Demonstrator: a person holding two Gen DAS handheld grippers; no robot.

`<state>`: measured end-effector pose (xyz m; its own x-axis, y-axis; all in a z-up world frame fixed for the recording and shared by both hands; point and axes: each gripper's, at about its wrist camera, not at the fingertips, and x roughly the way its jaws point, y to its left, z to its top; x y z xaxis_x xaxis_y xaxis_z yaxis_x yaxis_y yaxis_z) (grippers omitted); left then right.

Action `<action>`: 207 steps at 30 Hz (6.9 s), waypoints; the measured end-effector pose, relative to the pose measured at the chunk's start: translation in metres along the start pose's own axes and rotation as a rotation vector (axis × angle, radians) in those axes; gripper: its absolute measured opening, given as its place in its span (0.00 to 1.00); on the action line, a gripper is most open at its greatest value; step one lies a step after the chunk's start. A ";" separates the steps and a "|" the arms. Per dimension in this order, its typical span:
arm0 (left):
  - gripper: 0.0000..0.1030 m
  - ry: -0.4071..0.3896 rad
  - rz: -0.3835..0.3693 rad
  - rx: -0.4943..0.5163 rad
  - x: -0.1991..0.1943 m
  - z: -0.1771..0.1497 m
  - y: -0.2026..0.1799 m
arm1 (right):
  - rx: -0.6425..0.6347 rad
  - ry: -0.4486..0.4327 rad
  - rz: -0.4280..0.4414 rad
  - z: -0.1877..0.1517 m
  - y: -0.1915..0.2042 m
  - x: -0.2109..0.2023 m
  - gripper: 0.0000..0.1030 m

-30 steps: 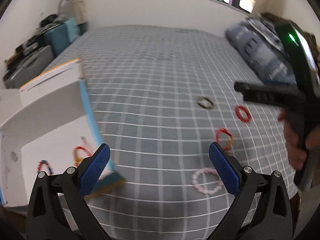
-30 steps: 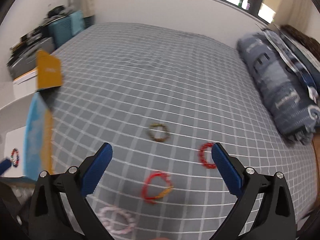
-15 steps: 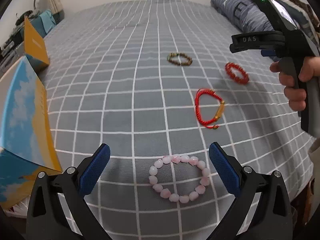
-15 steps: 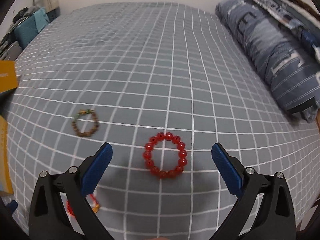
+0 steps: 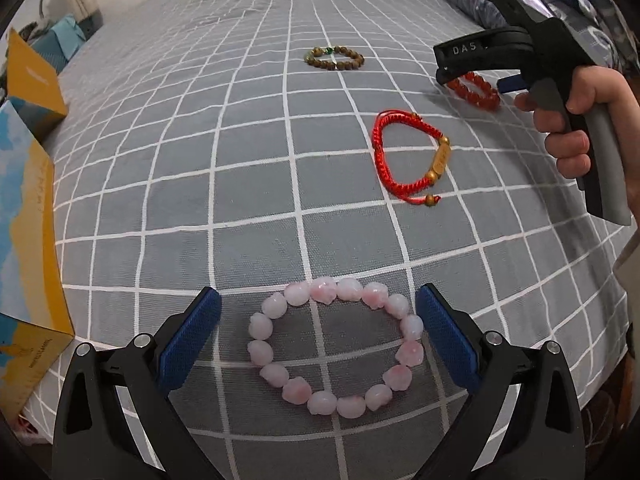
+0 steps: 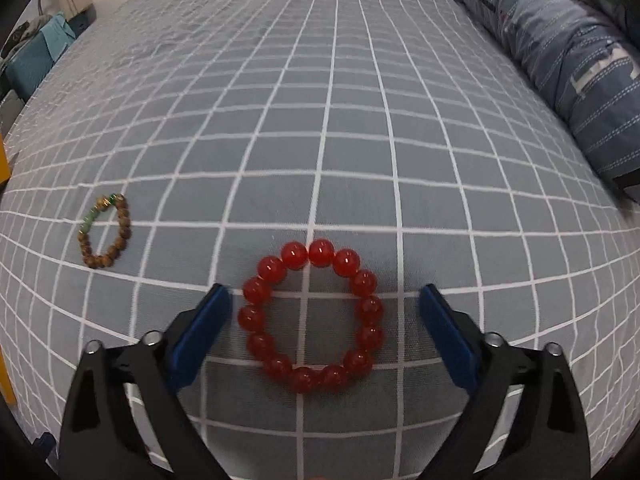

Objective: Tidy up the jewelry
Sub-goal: 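Grasp the pink bead bracelet with the left tool while the right tool grasps the red bead bracelet, then carry the pink and red bead bracelets over the white box, then open both tools to drop the bracelets into the box, then move both tools back over the wooden and red cord bracelets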

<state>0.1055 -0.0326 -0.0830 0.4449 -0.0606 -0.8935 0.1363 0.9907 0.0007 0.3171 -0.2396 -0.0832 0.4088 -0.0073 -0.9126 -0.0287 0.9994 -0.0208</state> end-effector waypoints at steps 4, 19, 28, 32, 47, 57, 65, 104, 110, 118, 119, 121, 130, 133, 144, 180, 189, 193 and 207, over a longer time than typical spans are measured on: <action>0.80 0.003 -0.021 0.012 -0.002 -0.002 -0.001 | 0.011 -0.003 0.013 -0.002 -0.002 -0.001 0.75; 0.19 0.009 -0.039 0.016 -0.018 -0.004 0.000 | 0.042 0.007 0.002 0.001 -0.001 -0.005 0.12; 0.19 0.003 -0.041 0.001 -0.022 -0.001 0.003 | 0.057 -0.011 -0.018 -0.005 -0.002 -0.013 0.12; 0.19 -0.003 -0.045 -0.006 -0.027 0.000 0.005 | 0.073 -0.020 -0.026 -0.007 -0.004 -0.019 0.12; 0.19 -0.065 -0.035 -0.021 -0.053 0.009 0.009 | 0.099 -0.101 -0.048 -0.019 -0.008 -0.048 0.12; 0.19 -0.111 -0.018 -0.045 -0.067 0.017 0.021 | 0.093 -0.161 -0.050 -0.028 -0.009 -0.081 0.12; 0.19 -0.155 0.008 -0.064 -0.082 0.024 0.028 | 0.094 -0.197 -0.049 -0.034 -0.011 -0.107 0.12; 0.19 -0.265 0.212 -0.221 -0.185 0.065 0.120 | -0.010 -0.331 0.089 -0.051 0.084 -0.230 0.12; 0.19 -0.276 0.272 -0.267 -0.209 0.048 0.166 | -0.067 -0.354 0.142 -0.049 0.147 -0.249 0.12; 0.19 -0.266 0.338 -0.358 -0.233 0.019 0.242 | -0.164 -0.365 0.211 -0.048 0.240 -0.265 0.12; 0.19 -0.261 0.343 -0.372 -0.235 0.014 0.252 | -0.180 -0.368 0.224 -0.049 0.254 -0.268 0.12; 0.19 -0.251 0.354 -0.400 -0.237 0.006 0.272 | -0.202 -0.371 0.238 -0.049 0.272 -0.271 0.12; 0.19 -0.203 0.372 -0.501 -0.237 -0.031 0.337 | -0.287 -0.368 0.328 -0.059 0.353 -0.281 0.12; 0.19 -0.187 0.383 -0.526 -0.234 -0.041 0.353 | -0.308 -0.354 0.366 -0.063 0.375 -0.279 0.12; 0.19 -0.126 0.369 -0.568 -0.199 -0.065 0.378 | -0.425 -0.281 0.404 -0.092 0.445 -0.244 0.12; 0.88 -0.144 0.406 -0.631 -0.203 -0.077 0.392 | -0.515 -0.196 0.420 -0.118 0.464 -0.229 0.79; 0.92 -0.199 0.414 -0.610 -0.222 -0.075 0.374 | -0.502 -0.225 0.421 -0.121 0.440 -0.245 0.90; 0.94 -0.223 0.400 -0.584 -0.228 -0.066 0.357 | -0.494 -0.256 0.403 -0.123 0.420 -0.254 0.91; 0.94 -0.267 0.258 -0.435 -0.210 0.004 0.249 | -0.390 -0.313 0.247 -0.111 0.288 -0.258 0.91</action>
<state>0.0501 0.2265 0.1064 0.6311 0.2172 -0.7447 -0.3583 0.9331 -0.0315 0.1020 0.0459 0.1011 0.5973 0.2956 -0.7456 -0.4688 0.8829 -0.0255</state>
